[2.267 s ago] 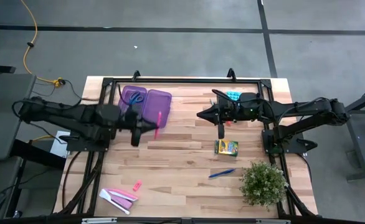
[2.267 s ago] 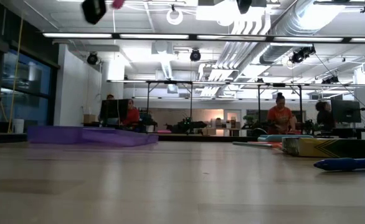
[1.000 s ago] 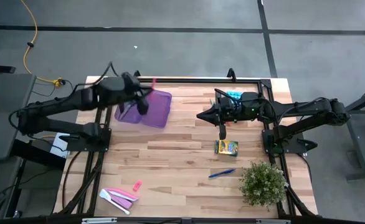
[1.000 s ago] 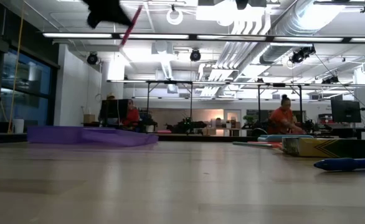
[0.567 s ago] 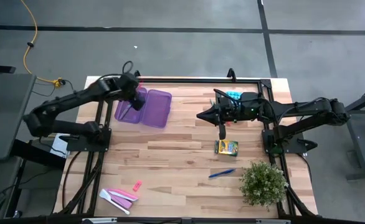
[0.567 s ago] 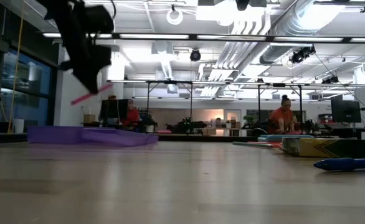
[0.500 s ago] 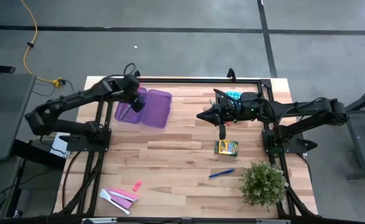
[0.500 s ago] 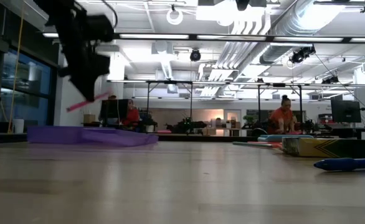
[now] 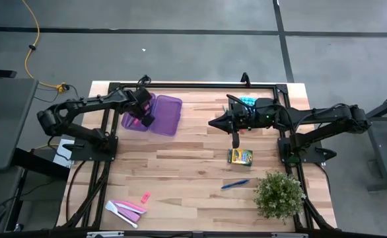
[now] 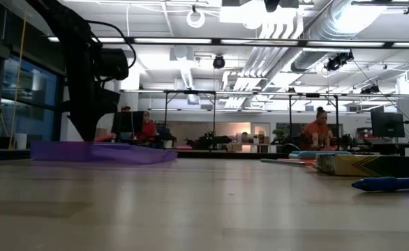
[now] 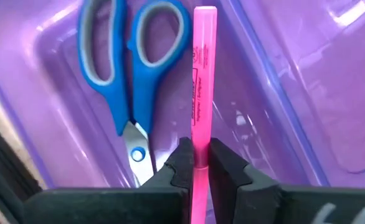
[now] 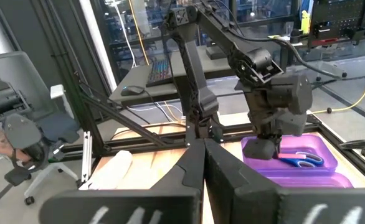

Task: Pack school essentials
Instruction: Put the pink pen into the purple supply box, then put the blue pencil with the eraser into the purple supply box

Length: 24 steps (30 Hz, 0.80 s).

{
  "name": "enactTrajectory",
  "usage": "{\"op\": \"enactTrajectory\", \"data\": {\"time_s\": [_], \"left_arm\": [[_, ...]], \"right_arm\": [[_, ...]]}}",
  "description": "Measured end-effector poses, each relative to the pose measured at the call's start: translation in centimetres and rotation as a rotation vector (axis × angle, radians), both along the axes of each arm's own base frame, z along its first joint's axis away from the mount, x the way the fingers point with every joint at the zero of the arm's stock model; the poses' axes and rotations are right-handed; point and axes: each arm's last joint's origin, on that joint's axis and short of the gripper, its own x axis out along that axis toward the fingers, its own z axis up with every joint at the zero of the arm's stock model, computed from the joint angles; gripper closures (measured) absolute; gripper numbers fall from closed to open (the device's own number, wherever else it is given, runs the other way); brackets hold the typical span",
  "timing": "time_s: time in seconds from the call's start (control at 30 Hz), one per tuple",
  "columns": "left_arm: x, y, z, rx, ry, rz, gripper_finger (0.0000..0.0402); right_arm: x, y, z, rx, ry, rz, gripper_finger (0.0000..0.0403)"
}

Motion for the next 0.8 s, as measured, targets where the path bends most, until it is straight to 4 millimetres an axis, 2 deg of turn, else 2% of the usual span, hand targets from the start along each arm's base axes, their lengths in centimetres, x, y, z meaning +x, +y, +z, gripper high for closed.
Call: {"op": "enactTrajectory", "data": {"time_s": [0.37,0.8], "left_arm": [[0.4,0.3,-1.9,-0.074,0.063,-0.001,0.0378],[0.7,0.7,-1.4,-0.062,0.040,-0.004,0.0299]], "right_arm": [[0.0,0.0,0.0,0.000,0.000,0.000,0.0403],[0.0,0.0,0.0,-0.002,0.000,0.000,0.0403]]}}
